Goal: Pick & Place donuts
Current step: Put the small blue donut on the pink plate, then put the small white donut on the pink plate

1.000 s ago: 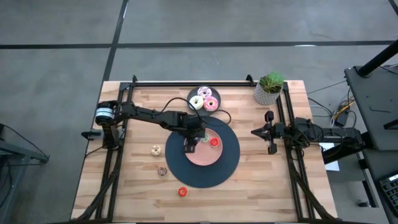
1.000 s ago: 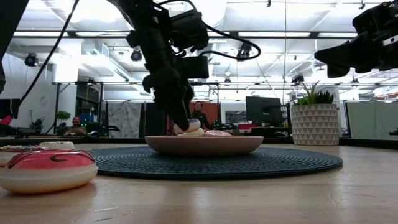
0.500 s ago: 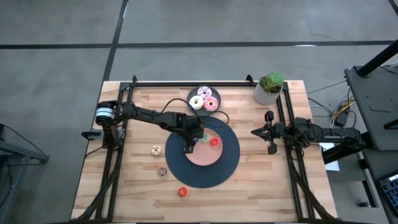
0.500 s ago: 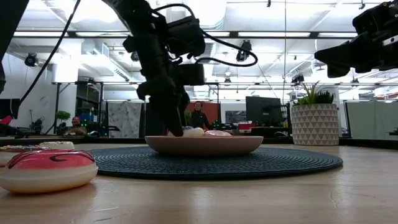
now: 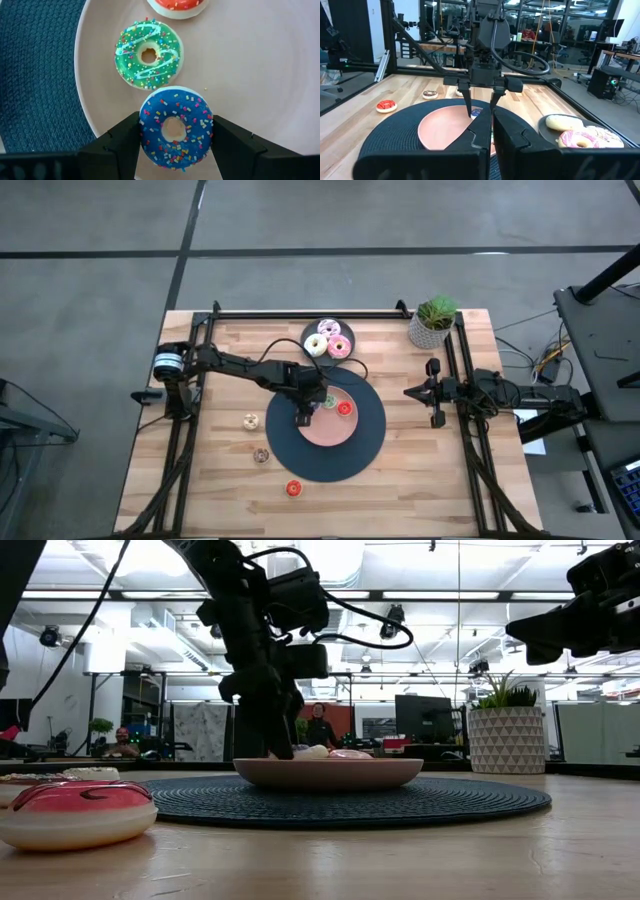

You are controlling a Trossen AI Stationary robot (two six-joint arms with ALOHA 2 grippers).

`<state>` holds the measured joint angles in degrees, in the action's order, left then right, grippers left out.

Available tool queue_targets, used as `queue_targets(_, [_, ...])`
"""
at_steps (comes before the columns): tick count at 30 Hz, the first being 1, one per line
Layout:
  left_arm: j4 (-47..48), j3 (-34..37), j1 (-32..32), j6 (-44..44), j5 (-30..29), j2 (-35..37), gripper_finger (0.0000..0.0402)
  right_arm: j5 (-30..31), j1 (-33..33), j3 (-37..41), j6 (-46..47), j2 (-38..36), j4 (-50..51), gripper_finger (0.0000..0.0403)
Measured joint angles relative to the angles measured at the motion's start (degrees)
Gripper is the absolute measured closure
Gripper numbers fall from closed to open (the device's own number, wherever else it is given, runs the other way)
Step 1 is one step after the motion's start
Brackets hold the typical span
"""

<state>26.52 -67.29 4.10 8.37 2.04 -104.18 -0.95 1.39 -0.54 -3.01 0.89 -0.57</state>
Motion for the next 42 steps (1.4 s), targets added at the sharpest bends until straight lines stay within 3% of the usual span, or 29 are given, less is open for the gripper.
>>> queue_targets(7, [0.02, 0.05, 0.2, -0.58, 0.59, 0.0, 0.0204, 0.01, 0.0, 0.0, 0.0, 0.0, 0.0, 0.0394])
queue_targets(16, [0.02, 0.05, 0.61, -0.53, 0.69, 0.02, 0.0166, 0.0, 0.0, 0.0, 0.0, 0.0, 0.0, 0.0394])
queue_targets(31, [2.23, -1.31, 0.79, -0.79, 0.75, 0.39, 0.0165, 0.01, 0.0, 0.0, 0.0, 0.01, 0.01, 0.0394])
queue_targets(42, [7.69, -2.93, 0.68, -1.09, 0.44, 6.48, 0.0165, 0.01, 0.0, -0.02, 0.0, 0.04, -0.01, 0.0394])
